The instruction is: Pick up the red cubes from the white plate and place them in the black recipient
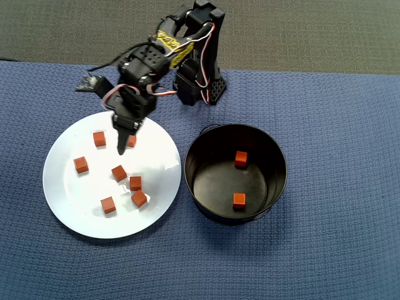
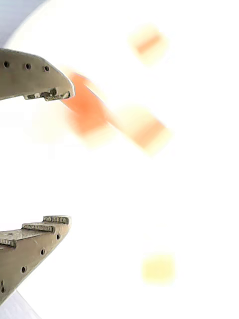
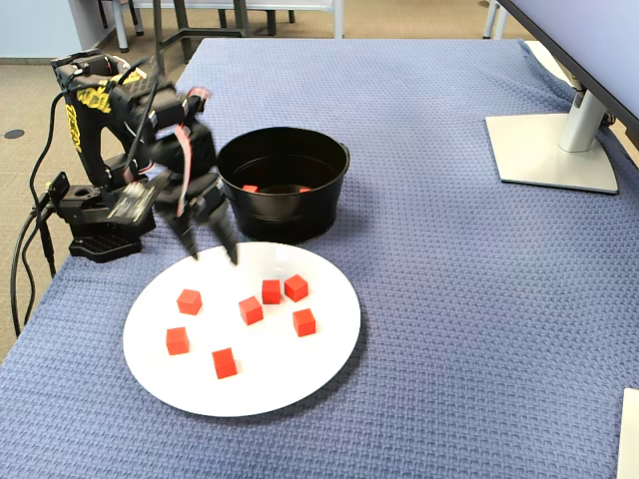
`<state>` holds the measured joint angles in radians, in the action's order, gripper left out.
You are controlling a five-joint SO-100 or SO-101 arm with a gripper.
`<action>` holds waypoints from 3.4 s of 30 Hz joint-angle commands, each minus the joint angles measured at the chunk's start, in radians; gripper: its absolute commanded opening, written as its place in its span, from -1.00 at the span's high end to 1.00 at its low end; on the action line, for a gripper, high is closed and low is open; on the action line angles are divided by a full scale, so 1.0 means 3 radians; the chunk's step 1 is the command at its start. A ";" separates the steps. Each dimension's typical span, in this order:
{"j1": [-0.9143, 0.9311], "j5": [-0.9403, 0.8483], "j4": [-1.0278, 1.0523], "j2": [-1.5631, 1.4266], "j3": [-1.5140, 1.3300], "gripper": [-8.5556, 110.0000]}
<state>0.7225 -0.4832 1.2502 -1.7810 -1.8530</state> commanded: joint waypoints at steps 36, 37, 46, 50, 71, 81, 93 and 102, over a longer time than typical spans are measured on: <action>0.0486 -0.1626 -0.0956 0.0424 -0.0920 0.49; 0.0491 -0.1600 -0.0972 0.0440 -0.0900 0.50; 0.0506 -0.1360 -0.1053 0.0491 -0.0782 0.86; 0.0337 -0.1064 -0.0762 0.0291 -0.0537 0.86; -0.2332 0.1176 -0.0205 -0.1232 0.0291 0.86; -0.3370 0.0854 -0.0087 -0.1304 -0.0143 0.29; -0.1074 -0.1130 0.0332 -0.1243 -0.0164 0.28; 0.0205 -0.2265 -0.0711 -0.0895 -0.1053 0.31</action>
<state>0.6611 -1.0293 1.1658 -2.0847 -2.1138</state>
